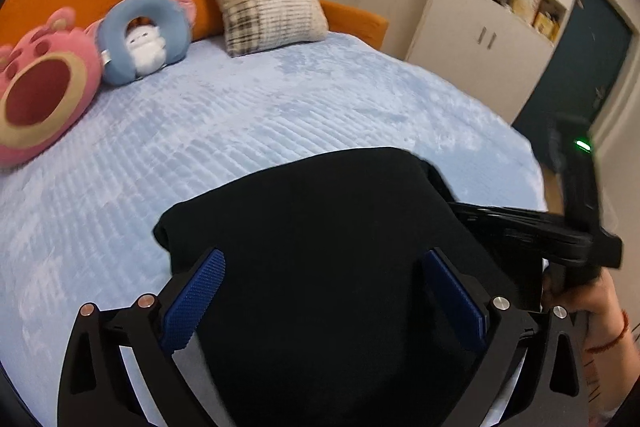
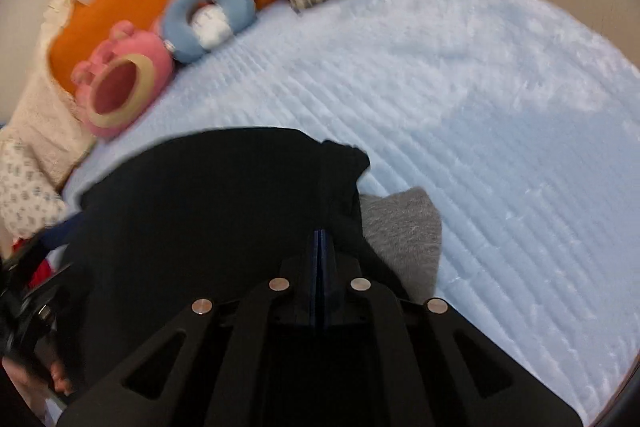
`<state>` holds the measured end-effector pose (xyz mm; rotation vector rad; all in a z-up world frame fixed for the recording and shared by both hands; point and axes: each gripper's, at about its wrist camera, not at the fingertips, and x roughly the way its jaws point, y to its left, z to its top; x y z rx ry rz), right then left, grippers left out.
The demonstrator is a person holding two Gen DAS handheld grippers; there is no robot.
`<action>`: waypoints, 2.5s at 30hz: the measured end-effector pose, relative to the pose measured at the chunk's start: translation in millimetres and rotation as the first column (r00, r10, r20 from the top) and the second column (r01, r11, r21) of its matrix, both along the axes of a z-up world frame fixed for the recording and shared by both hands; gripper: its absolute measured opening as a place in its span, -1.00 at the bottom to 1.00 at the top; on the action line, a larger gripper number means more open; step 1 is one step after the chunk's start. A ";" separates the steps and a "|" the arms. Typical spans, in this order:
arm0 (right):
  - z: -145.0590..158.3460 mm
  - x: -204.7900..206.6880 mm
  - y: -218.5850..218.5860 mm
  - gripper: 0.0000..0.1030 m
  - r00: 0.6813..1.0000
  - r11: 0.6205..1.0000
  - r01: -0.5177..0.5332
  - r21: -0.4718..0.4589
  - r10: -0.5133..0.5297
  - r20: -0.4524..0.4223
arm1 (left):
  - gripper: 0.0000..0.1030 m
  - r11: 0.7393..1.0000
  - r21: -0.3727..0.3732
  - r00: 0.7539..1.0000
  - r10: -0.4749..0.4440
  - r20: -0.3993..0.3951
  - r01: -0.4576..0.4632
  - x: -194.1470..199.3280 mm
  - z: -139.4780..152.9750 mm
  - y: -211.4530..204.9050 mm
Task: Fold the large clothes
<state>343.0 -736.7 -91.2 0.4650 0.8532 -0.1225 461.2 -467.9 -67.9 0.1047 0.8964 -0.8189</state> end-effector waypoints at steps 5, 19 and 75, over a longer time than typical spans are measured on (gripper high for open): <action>52.4 -80.1 30.0 -0.93 0.986 0.987 -0.118 -0.107 0.129 0.104 | 0.93 0.981 -0.183 0.997 -0.071 -0.016 0.067 -49.8 54.0 47.6; -19.6 -100.2 84.0 -0.94 0.987 0.974 -0.118 -0.195 0.137 0.087 | 0.93 0.995 -0.057 0.994 -0.089 -0.070 0.085 -91.4 -48.3 32.8; -53.1 -289.0 203.7 0.91 0.912 0.873 0.254 -0.416 -0.073 0.404 | 0.93 0.965 -0.118 0.821 0.263 0.507 -0.236 -290.3 -56.0 100.4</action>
